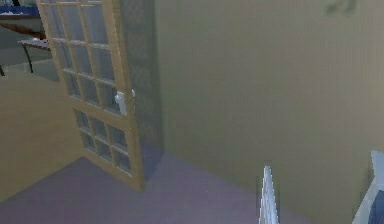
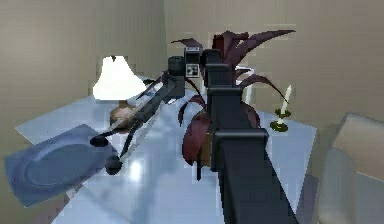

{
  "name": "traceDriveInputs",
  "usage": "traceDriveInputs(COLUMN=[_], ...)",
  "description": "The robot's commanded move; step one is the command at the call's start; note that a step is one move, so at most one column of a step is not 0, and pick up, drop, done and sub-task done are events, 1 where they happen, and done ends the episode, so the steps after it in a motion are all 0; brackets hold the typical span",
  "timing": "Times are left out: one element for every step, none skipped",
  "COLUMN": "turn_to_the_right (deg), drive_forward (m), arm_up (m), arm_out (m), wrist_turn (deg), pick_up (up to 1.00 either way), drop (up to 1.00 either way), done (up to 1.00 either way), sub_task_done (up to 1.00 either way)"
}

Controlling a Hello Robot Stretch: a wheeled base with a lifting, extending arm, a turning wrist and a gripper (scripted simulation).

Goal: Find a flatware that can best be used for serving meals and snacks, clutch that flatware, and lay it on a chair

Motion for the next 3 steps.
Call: traceDriveInputs(turn_to_the_right=[0.0, 0.0, 0.0], drive_forward=[0.0, 0.0, 0.0], arm_up=[0.0, -0.34, -0.5], arm_out=[0.0, 0.0, 0.0], wrist_turn=[39.0, 0.0, 0.0], pick_up=[0.0, 0.0, 0.0], drop=[0.0, 0.0, 0.0], done=[0.0, 0.0, 0.0], sub_task_done=[0.0, 0.0, 0.0])
